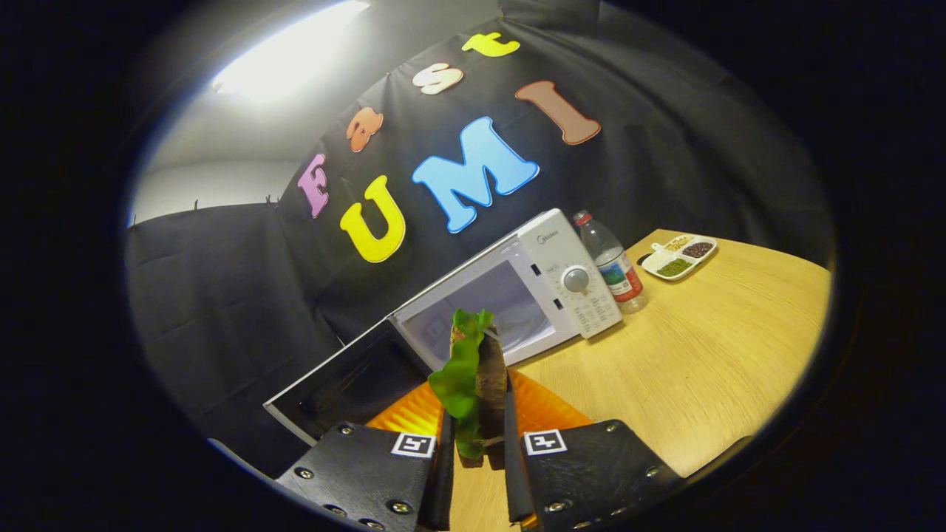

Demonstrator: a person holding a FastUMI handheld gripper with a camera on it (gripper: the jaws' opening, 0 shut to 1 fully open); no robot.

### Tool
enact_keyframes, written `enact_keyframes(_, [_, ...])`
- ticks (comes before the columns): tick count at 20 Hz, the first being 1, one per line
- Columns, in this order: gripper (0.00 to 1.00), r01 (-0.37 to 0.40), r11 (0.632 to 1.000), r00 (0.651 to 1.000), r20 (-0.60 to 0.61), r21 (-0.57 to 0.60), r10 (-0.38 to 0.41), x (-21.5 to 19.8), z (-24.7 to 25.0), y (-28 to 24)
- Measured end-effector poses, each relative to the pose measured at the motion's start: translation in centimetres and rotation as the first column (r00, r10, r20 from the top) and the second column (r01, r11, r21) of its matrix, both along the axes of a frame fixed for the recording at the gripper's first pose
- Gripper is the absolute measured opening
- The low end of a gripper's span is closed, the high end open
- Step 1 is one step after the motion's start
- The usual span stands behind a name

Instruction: Open the microwave, put the food inside, and close the microwave door.

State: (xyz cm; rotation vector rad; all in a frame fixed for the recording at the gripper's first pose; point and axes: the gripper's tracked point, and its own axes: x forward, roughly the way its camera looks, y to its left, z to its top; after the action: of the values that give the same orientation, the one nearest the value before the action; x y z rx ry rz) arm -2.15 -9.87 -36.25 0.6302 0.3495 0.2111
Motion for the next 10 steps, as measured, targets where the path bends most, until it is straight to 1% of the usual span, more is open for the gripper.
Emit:
enact_keyframes(3, [0.29, -0.034, 0.997, 0.999, -0.028, 0.065, 0.035, 4.0, -0.6, 3.5])
enact_keyframes(4, [0.29, -0.038, 0.997, 0.998, -0.037, 0.071, 0.041, 5.4, -0.8, 4.5])
enact_keyframes(7, [0.29, -0.014, 0.999, 0.998, -0.052, 0.047, 0.017, 10.3, -1.9, 5.9])
enact_keyframes(10, [0.29, -0.002, 0.999, 0.998, -0.07, 0.054, 0.006, 15.3, -2.9, 7.4])
